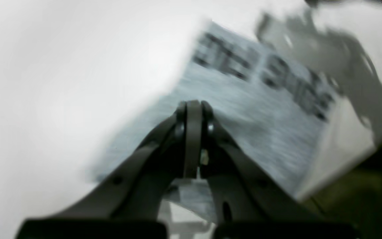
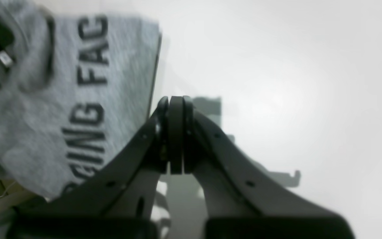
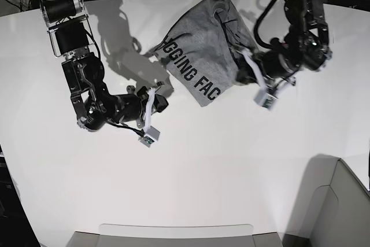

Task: Fold the T-shirt properly
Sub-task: 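Grasp the bundle's other side with the left gripper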

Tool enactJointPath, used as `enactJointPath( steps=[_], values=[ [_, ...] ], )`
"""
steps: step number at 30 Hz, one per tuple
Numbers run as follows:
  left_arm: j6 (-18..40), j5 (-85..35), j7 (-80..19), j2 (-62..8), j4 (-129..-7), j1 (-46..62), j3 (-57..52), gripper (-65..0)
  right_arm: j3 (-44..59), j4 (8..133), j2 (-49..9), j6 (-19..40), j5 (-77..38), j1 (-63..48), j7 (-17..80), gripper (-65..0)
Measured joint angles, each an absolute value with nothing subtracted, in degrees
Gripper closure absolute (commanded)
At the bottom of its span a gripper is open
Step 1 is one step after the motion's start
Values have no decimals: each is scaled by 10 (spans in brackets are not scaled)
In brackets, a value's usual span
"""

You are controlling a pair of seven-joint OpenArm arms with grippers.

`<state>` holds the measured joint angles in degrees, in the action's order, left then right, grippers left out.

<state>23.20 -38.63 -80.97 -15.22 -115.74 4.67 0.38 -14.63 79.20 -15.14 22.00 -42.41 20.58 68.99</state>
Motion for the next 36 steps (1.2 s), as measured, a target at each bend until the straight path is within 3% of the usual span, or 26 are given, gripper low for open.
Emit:
enactJointPath(
  steps=[8,11,15,24,36],
  values=[
    [232,-385,-807,-183,-1157,45,159,0,-209,825,-160,220,-425,189,690,0],
    [232,-317,-783,-212,-1141,56,185,0,-231,825,-159,220,-426,188,690,0],
    [233,-237,-767,-213,-1127,101,135,0,-236,825,-160,220,-422,182,689,0],
    [233,-163,-785,-211,-1127,95,-9,0,-238,825,-158,220,-424,178,688,0],
    [234,-105,-793,-182,-1155,89,-30,0,-238,825,-158,220,-423,169,688,0]
  ],
)
